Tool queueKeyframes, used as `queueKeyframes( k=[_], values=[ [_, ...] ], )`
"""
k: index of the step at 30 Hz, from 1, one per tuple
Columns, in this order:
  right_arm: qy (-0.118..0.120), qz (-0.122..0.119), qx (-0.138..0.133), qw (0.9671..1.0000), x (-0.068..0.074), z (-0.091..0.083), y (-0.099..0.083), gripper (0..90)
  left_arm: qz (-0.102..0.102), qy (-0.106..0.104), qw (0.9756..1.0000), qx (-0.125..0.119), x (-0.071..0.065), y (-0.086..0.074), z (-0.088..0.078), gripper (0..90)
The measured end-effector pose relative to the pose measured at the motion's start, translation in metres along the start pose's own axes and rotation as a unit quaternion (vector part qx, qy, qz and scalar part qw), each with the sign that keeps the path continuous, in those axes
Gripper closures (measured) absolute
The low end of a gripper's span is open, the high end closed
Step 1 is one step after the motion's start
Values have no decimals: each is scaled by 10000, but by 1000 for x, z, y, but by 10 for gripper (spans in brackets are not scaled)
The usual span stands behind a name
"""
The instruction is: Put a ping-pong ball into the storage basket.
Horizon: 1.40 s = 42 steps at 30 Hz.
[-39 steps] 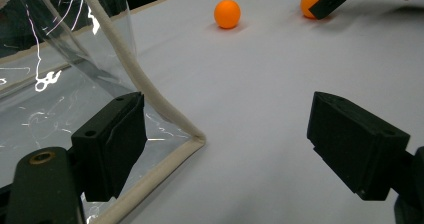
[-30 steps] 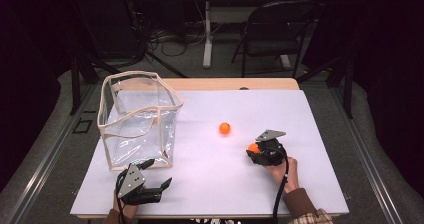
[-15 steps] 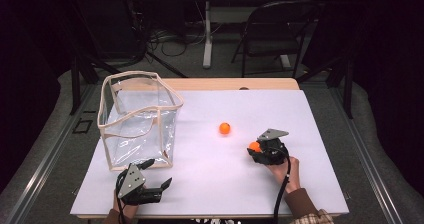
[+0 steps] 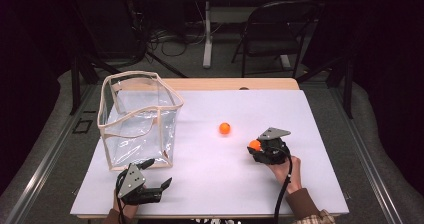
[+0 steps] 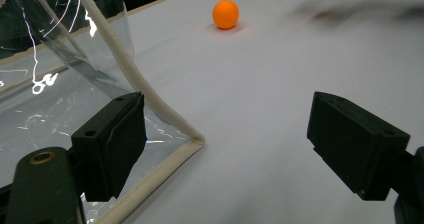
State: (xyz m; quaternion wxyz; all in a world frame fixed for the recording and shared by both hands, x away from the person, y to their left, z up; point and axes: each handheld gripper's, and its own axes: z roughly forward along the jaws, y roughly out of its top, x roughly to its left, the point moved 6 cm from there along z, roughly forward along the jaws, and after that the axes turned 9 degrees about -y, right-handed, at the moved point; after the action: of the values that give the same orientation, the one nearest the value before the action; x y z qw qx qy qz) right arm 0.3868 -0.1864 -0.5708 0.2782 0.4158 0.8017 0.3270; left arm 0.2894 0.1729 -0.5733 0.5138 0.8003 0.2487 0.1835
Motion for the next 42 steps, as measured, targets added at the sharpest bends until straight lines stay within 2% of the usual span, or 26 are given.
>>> queueKeyframes(
  k=[12,42],
  values=[
    [-54,8,-165,9998,-4,-12,8,507,2,-6,10000,-10,0,0,0,159],
    [-28,-73,-488,9988,1,-32,22,509,-3,-26,10000,-37,0,1,1,159]
  ],
)
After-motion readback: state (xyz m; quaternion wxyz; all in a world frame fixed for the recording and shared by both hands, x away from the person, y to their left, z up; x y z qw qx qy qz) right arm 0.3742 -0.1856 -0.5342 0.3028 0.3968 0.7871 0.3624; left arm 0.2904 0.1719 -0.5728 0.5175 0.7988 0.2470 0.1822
